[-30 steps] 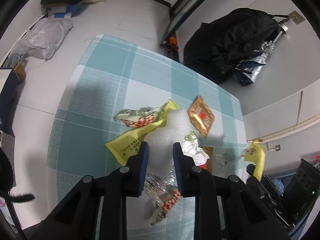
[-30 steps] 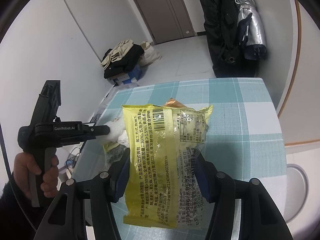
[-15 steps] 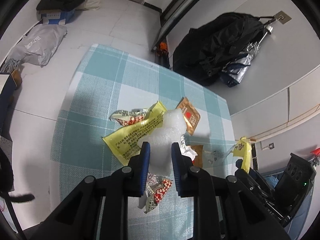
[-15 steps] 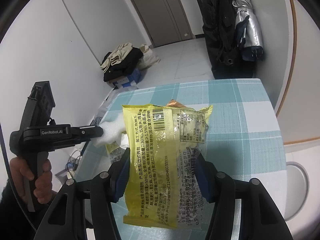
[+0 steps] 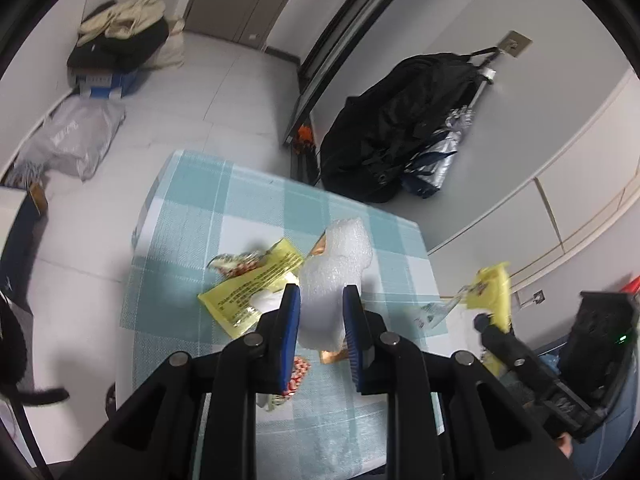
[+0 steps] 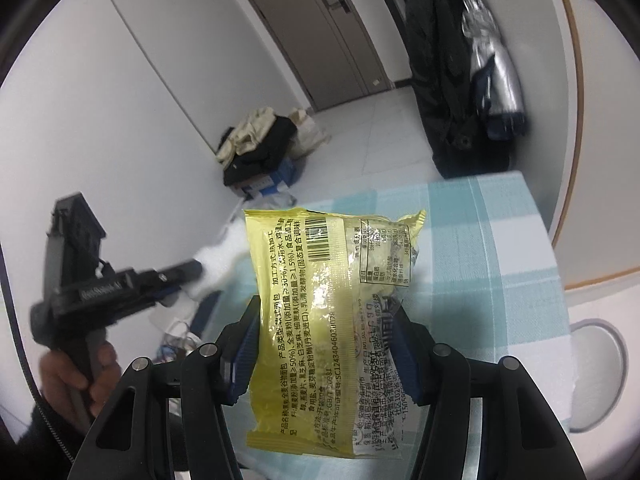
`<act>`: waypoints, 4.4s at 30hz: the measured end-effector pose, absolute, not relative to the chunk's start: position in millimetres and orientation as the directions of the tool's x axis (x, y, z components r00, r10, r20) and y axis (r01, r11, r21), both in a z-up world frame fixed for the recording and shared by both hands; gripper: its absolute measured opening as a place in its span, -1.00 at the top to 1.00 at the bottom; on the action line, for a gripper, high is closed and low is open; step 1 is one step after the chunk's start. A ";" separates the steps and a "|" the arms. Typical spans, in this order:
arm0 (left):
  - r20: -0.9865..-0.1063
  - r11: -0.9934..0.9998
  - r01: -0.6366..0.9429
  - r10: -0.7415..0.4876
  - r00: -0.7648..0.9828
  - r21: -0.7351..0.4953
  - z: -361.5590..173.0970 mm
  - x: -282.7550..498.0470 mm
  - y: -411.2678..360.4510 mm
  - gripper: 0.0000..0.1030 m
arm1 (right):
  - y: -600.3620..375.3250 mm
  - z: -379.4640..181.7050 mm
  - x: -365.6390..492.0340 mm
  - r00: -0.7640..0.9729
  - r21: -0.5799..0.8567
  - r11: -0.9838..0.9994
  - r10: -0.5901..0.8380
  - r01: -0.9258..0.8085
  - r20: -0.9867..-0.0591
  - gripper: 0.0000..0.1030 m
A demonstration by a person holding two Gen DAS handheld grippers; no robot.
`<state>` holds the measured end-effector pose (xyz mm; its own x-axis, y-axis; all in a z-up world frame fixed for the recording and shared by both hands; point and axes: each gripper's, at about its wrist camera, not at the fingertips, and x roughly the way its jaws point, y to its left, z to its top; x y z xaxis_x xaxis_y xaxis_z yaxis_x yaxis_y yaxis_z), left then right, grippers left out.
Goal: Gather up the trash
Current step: 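Carry the white foam and yellow wrapper in both grippers over the bin, then open the right gripper to drop the yellow wrapper while the left gripper releases the foam, then move both tools back up over the trash on the table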
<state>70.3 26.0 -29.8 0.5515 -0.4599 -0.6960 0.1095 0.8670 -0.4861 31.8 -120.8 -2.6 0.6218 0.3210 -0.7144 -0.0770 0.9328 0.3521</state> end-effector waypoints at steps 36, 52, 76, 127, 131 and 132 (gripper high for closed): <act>-0.668 0.741 0.531 -0.641 0.379 -0.411 19.0 56.1 -259.9 0.66 | -364.3 111.7 -100.1 0.786 0.290 0.919 -0.033 0.266 -0.617 -0.13; -0.837 0.768 0.492 -0.532 0.130 -0.411 -95.3 92.2 -330.6 0.67 | -478.9 -46.5 -87.5 0.607 0.379 0.781 -0.001 0.497 -0.795 -0.13; -0.904 0.812 0.442 -0.428 0.006 -0.381 -147.4 111.5 -367.1 0.67 | -492.9 -212.1 -35.7 0.405 0.567 0.651 0.402 0.504 -0.821 -0.56; -0.985 0.867 0.468 -0.151 -0.084 -0.172 -193.6 94.0 -404.5 -0.39 | -541.8 -172.2 -106.7 0.522 0.556 0.532 0.231 0.638 -0.821 -0.88; -0.986 0.872 0.463 -0.166 -0.034 -0.162 -183.0 94.9 -398.7 -0.40 | -538.3 -168.9 -107.5 0.516 0.545 0.544 0.224 0.638 -0.827 -0.88; -0.985 0.873 0.461 -0.170 -0.022 -0.161 -181.0 94.8 -397.2 -0.42 | -538.5 -167.2 -108.8 0.519 0.545 0.541 0.217 0.641 -0.827 -0.89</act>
